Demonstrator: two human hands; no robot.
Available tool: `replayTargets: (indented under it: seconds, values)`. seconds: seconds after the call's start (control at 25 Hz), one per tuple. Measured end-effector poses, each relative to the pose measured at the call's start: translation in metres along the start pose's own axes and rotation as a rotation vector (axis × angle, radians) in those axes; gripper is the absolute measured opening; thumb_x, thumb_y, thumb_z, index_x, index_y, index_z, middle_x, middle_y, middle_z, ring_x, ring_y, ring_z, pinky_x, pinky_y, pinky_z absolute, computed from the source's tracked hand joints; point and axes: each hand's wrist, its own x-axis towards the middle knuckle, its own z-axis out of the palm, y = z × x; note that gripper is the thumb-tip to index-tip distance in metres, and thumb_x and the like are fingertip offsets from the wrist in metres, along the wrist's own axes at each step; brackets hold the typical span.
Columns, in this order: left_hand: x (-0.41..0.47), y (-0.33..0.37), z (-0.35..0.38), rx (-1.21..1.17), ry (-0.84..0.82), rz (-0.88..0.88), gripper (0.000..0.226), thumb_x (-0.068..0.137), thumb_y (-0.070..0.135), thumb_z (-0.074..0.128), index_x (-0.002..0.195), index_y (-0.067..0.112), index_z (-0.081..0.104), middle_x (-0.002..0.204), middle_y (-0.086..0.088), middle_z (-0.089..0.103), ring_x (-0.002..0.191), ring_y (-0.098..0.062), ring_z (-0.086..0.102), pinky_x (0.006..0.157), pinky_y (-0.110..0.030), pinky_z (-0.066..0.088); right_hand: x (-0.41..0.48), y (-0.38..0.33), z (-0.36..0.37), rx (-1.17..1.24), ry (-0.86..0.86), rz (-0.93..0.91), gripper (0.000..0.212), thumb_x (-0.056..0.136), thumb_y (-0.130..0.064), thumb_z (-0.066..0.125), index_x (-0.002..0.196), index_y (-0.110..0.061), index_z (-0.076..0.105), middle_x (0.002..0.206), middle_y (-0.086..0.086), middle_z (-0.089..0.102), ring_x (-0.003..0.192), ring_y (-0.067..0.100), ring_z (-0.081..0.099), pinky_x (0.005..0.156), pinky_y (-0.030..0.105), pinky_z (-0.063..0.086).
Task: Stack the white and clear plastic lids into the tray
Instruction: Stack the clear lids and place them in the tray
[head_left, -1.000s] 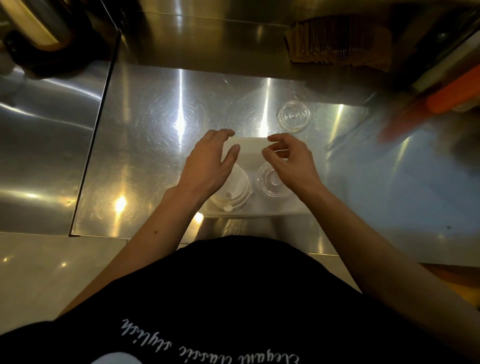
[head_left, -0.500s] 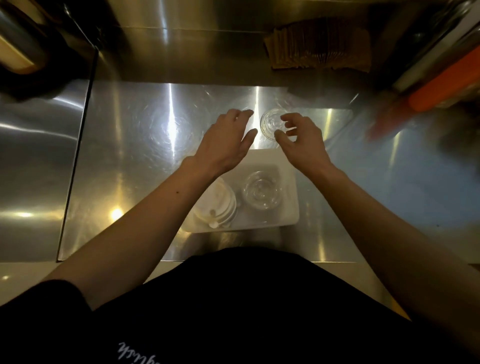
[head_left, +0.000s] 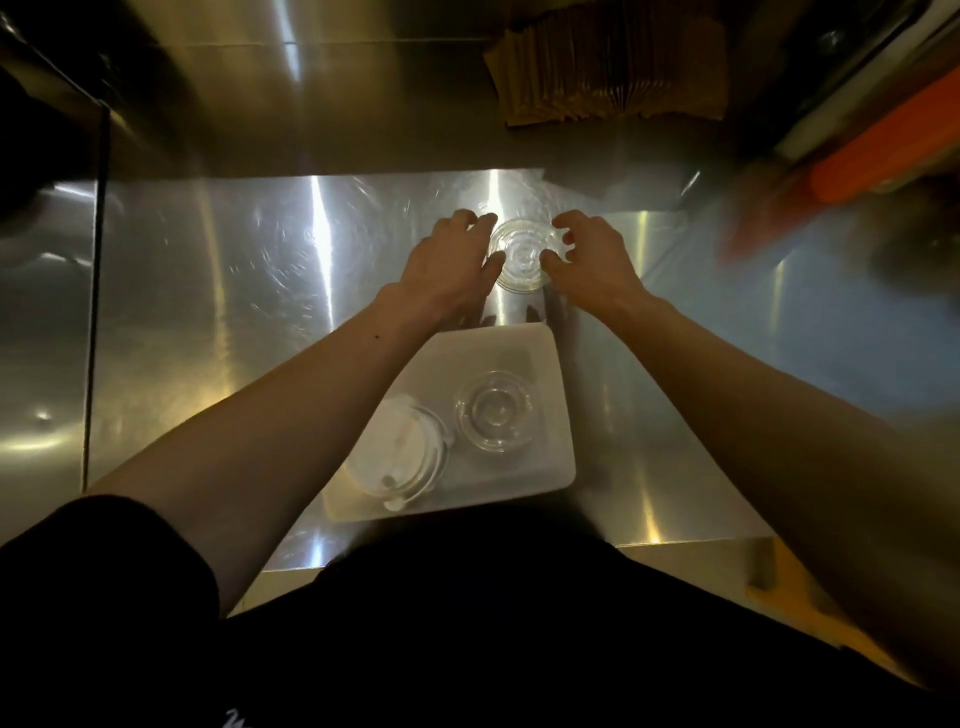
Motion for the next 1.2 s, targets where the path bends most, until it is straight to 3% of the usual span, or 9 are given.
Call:
replayTargets:
  seconds: [0.48,0.64,0.76,0.84,1.0,1.2]
  values:
    - [0.036,-0.002,0.032,-0.15,-0.052,-0.025,0.041,0.09,0.03,0.054,0.128,0.014,0.048,0.115,-0.014,0.061,0.103,-0.03,0.058,0.085,-0.045,0.051,0.034,0.017,0.017,-0.03,-0.063,0.118,0.049,0.085,-0.026,0.064,0.13,-0.009,0.054,0.124,0.018,0.062,0.11,0.03,0.061,0.091,0.034,0.048]
    - [0.037,-0.001,0.032,-0.189,-0.044,-0.039,0.046,0.089,0.025,0.057,0.132,0.011,0.047,0.121,-0.017,0.059,0.109,-0.032,0.056,0.089,-0.039,0.045,0.034,0.011,0.017,0.097,-0.026,0.203,0.044,0.083,-0.018,0.066,0.125,-0.006,0.058,0.116,0.014,0.067,0.104,0.026,0.065,0.092,0.037,0.053]
    - [0.036,-0.002,0.028,-0.215,-0.04,-0.059,0.05,0.089,0.022,0.059,0.136,0.01,0.044,0.128,-0.019,0.055,0.116,-0.033,0.053,0.094,-0.037,0.042,0.033,0.007,0.019,0.376,-0.008,0.4,0.039,0.083,-0.012,0.067,0.121,-0.008,0.059,0.107,0.008,0.063,0.082,0.023,0.068,0.076,0.045,0.062]
    - [0.034,-0.002,0.024,-0.227,-0.022,-0.063,0.054,0.089,0.023,0.06,0.138,0.011,0.042,0.13,-0.019,0.054,0.119,-0.033,0.051,0.096,-0.036,0.042,0.031,0.005,0.02,0.432,-0.013,0.427,0.038,0.082,-0.011,0.068,0.119,-0.009,0.06,0.104,0.008,0.063,0.077,0.023,0.069,0.071,0.047,0.063]
    - [0.029,0.001,0.015,-0.252,0.011,-0.07,0.057,0.088,0.024,0.063,0.139,0.012,0.041,0.132,-0.018,0.053,0.12,-0.032,0.051,0.098,-0.035,0.042,0.025,0.001,0.017,0.481,0.0,0.427,0.035,0.08,-0.007,0.066,0.115,-0.01,0.06,0.101,0.013,0.066,0.066,0.024,0.067,0.063,0.04,0.062]
    - [0.02,-0.001,0.014,-0.329,0.046,-0.134,0.055,0.088,0.019,0.064,0.139,0.01,0.044,0.133,-0.018,0.054,0.121,-0.031,0.053,0.102,-0.037,0.044,0.017,-0.004,0.014,0.498,0.007,0.437,0.035,0.077,-0.008,0.068,0.112,-0.011,0.064,0.103,0.015,0.067,0.067,0.025,0.069,0.062,0.035,0.061]
